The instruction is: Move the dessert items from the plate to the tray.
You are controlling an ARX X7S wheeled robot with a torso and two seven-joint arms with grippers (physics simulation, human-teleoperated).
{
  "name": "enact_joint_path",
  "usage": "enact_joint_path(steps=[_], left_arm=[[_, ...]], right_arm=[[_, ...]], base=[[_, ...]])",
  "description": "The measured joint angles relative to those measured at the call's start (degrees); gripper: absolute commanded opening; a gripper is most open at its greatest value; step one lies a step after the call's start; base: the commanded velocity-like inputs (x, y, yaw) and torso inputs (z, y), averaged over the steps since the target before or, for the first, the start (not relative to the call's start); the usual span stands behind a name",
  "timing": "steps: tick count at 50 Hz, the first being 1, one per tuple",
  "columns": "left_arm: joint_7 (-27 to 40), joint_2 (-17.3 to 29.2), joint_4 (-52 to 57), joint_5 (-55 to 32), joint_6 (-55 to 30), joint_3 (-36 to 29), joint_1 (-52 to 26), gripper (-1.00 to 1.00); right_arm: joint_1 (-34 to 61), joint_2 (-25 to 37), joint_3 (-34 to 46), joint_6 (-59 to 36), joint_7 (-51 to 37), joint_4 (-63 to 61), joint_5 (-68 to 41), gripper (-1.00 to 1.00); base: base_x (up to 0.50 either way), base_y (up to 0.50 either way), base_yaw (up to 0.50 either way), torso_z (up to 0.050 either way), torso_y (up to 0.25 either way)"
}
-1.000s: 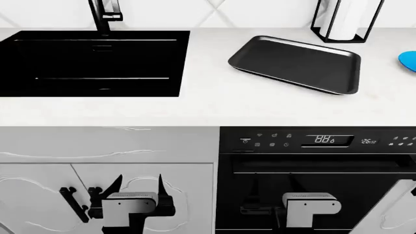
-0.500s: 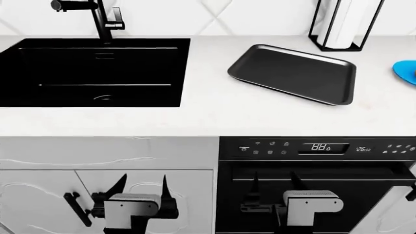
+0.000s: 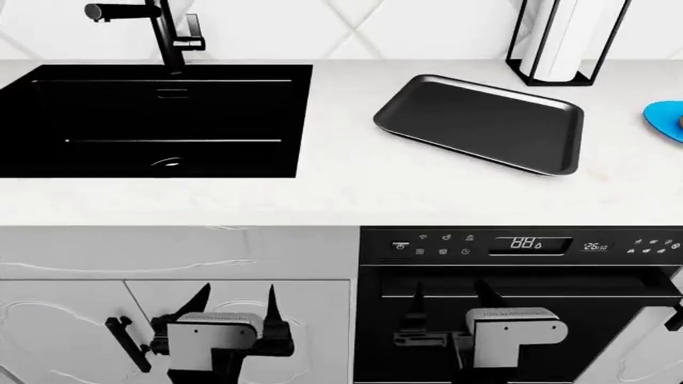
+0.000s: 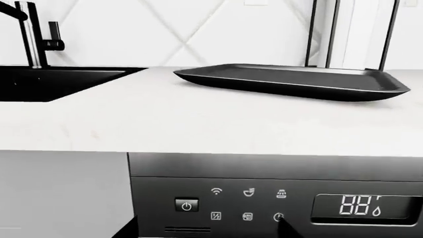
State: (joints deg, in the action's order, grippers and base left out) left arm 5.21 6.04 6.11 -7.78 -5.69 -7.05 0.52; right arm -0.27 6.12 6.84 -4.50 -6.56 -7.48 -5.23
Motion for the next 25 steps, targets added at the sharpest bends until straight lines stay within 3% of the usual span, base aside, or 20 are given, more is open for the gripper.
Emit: enact_joint_path(steps=[14, 25], left_arm=[[3.05, 5.02, 25.88, -12.37, -35.57, 3.15, -9.40, 1.00], [7.13, 5.56, 42.41, -26.05, -63.70, 12.56, -22.51, 1.00]], right_arm=[[3.87, 6.37, -4.27, -24.46, -0.94, -25.50, -8.94, 1.00], [15.21, 11.97, -9.24, -46.11, -2.38, -41.04, -17.23, 1.00]], base=[[0.00, 0.00, 0.00, 0.000, 0.000], [0.00, 0.00, 0.00, 0.000, 0.000]])
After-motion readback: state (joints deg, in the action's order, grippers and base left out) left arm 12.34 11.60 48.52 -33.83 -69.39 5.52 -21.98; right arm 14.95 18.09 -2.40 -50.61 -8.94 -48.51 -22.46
